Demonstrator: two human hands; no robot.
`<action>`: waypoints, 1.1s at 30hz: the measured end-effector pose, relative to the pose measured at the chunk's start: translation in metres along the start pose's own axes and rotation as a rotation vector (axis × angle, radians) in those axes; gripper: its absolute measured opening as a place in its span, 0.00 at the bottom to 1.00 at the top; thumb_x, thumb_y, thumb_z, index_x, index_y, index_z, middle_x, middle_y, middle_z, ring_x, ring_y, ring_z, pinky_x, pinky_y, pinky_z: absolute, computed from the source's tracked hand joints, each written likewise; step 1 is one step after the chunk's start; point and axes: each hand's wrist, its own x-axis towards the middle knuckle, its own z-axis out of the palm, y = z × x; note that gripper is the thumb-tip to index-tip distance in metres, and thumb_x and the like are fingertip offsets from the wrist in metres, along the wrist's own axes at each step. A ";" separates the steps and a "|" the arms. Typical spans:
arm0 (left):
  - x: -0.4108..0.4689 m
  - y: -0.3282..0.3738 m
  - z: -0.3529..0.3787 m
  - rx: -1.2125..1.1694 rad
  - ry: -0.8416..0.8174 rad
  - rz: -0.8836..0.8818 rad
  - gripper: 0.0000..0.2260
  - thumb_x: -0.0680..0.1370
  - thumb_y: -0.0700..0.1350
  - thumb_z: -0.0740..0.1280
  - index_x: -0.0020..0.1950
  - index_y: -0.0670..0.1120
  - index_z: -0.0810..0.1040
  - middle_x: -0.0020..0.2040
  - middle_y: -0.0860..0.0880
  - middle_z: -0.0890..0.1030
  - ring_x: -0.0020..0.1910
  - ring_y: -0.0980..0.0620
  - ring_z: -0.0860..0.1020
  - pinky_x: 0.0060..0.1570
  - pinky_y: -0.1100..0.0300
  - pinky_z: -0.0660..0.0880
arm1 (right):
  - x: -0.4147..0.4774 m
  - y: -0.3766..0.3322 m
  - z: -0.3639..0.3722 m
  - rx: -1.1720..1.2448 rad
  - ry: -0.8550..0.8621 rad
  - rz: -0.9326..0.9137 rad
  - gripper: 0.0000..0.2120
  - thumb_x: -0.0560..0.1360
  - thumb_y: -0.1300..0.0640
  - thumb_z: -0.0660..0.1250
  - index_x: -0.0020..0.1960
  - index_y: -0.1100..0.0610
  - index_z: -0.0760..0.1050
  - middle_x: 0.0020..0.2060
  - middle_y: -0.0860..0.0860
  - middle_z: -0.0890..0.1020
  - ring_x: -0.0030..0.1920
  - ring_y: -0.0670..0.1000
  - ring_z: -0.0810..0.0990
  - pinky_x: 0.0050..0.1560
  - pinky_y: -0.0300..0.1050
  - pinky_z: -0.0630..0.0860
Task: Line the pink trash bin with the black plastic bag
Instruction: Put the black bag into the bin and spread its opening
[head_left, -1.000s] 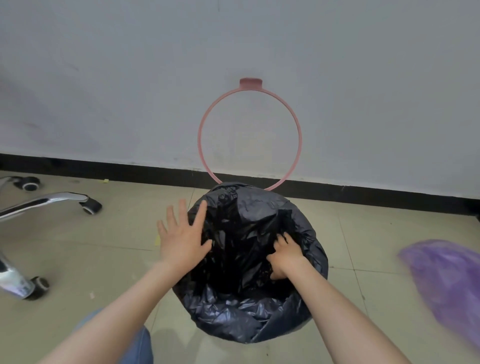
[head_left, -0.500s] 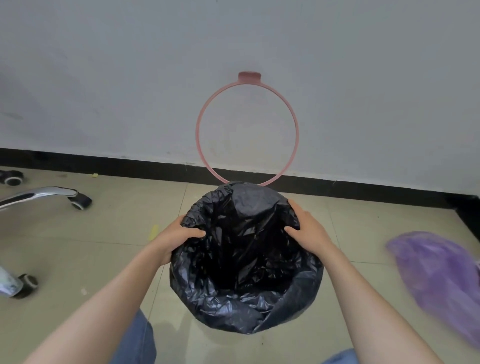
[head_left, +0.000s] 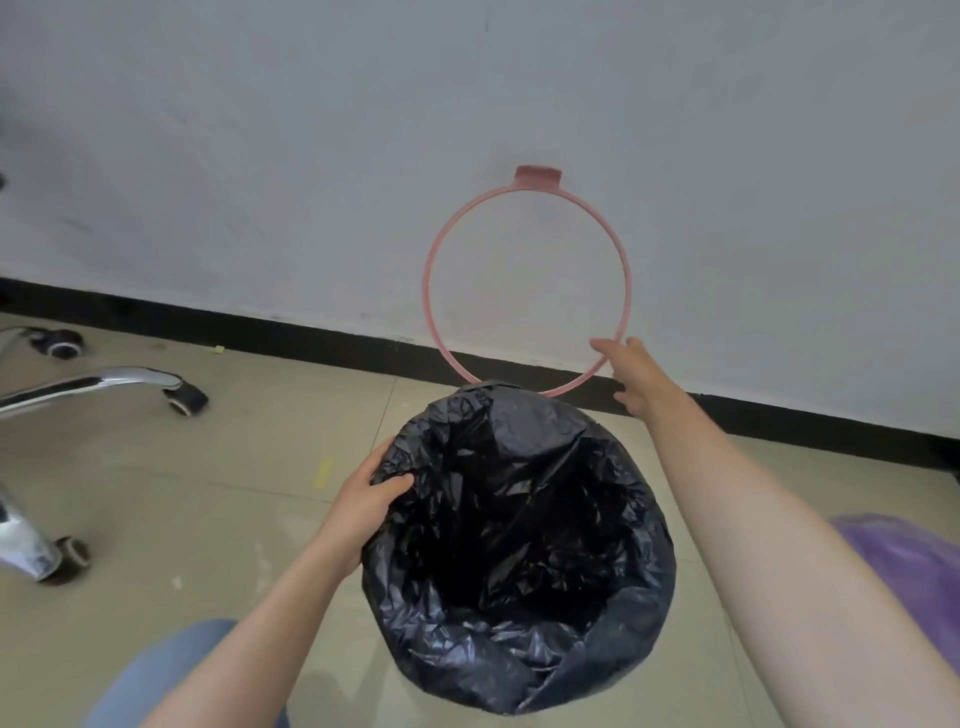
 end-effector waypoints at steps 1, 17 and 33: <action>0.001 -0.001 0.000 -0.051 -0.010 -0.025 0.21 0.77 0.37 0.61 0.68 0.53 0.67 0.60 0.47 0.78 0.52 0.48 0.78 0.47 0.57 0.75 | 0.008 -0.006 0.001 0.061 0.038 -0.007 0.33 0.77 0.54 0.62 0.74 0.56 0.47 0.73 0.55 0.58 0.72 0.58 0.59 0.73 0.59 0.56; 0.005 -0.010 0.001 -0.276 -0.010 -0.050 0.24 0.75 0.58 0.60 0.67 0.47 0.68 0.61 0.48 0.77 0.56 0.49 0.77 0.59 0.52 0.73 | -0.109 -0.034 -0.051 -0.210 -0.010 -0.696 0.25 0.77 0.41 0.39 0.56 0.47 0.73 0.46 0.43 0.82 0.50 0.43 0.78 0.57 0.34 0.70; 0.005 -0.002 -0.001 -0.223 -0.150 -0.056 0.20 0.78 0.59 0.52 0.53 0.49 0.78 0.53 0.45 0.81 0.54 0.47 0.78 0.53 0.51 0.74 | -0.190 0.131 0.012 -1.696 -0.598 -0.760 0.24 0.74 0.41 0.45 0.66 0.48 0.63 0.56 0.51 0.82 0.55 0.50 0.81 0.52 0.44 0.79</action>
